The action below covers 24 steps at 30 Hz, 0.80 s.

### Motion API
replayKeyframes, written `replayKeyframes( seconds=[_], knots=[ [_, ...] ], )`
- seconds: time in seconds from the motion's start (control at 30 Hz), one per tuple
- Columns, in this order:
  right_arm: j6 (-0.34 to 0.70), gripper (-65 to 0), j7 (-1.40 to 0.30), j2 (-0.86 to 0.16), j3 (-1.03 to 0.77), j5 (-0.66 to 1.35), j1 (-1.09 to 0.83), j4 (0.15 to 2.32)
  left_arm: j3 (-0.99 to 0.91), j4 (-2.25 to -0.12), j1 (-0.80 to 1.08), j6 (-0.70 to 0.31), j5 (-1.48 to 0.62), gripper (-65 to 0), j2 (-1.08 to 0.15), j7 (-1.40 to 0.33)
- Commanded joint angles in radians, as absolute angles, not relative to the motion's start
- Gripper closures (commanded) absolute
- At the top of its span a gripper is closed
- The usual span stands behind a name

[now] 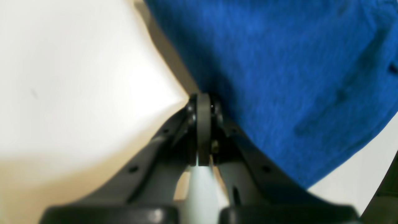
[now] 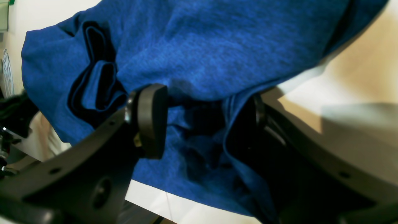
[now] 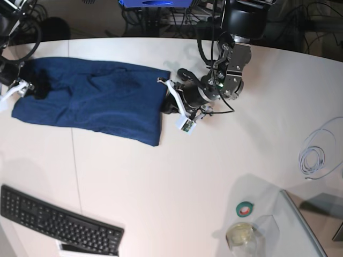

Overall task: Layout the t-shirt on the table in an organized manner, then fold the t-shirt properly
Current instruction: 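Grasp opposite ends of the shirt rectangle with both grippers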

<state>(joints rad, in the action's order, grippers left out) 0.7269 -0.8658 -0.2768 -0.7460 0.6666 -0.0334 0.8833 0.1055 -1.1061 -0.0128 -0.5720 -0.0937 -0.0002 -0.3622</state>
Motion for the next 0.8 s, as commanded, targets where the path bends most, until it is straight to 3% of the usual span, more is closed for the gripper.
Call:
replayKeyframes(
  seconds=[0.0, 0.13, 0.17, 0.43, 0.67, 0.77],
  knots=[
    [0.698, -28.7, -0.931, -0.274, -0.737, 0.588, -0.042, 0.877, 0.105, -1.125, -0.025, -0.576, -0.107, 0.0, 0.005, -0.343],
    [0.698, -1.8, -0.931, -0.274, -0.739, 0.59, -0.038, 0.888, 0.107, -1.125, -0.024, -0.576, -0.107, 0.0, 0.005, -0.343],
    [0.698, 0.0, -0.931, -0.268, -0.739, 0.59, -0.038, 0.917, 0.111, -1.125, -0.022, -0.576, -0.107, 0.0, 0.005, -0.343],
    [0.636, 0.0, -0.998, -0.189, -0.739, 0.591, -0.096, 1.256, 0.119, -1.196, 0.041, -0.576, -0.105, 0.0, 0.01, -0.348],
    [0.628, 0.0, -1.198, -0.081, -0.737, 0.59, -0.117, 1.598, 0.119, -1.251, 0.064, -0.576, -0.105, 0.0, 0.008, -0.352],
    [0.559, 0.0, -1.268, -0.027, -0.736, 0.59, -0.113, 1.71, 0.143, -1.248, 0.064, -0.576, -0.105, 0.0, 0.01, -0.352]
  ],
)
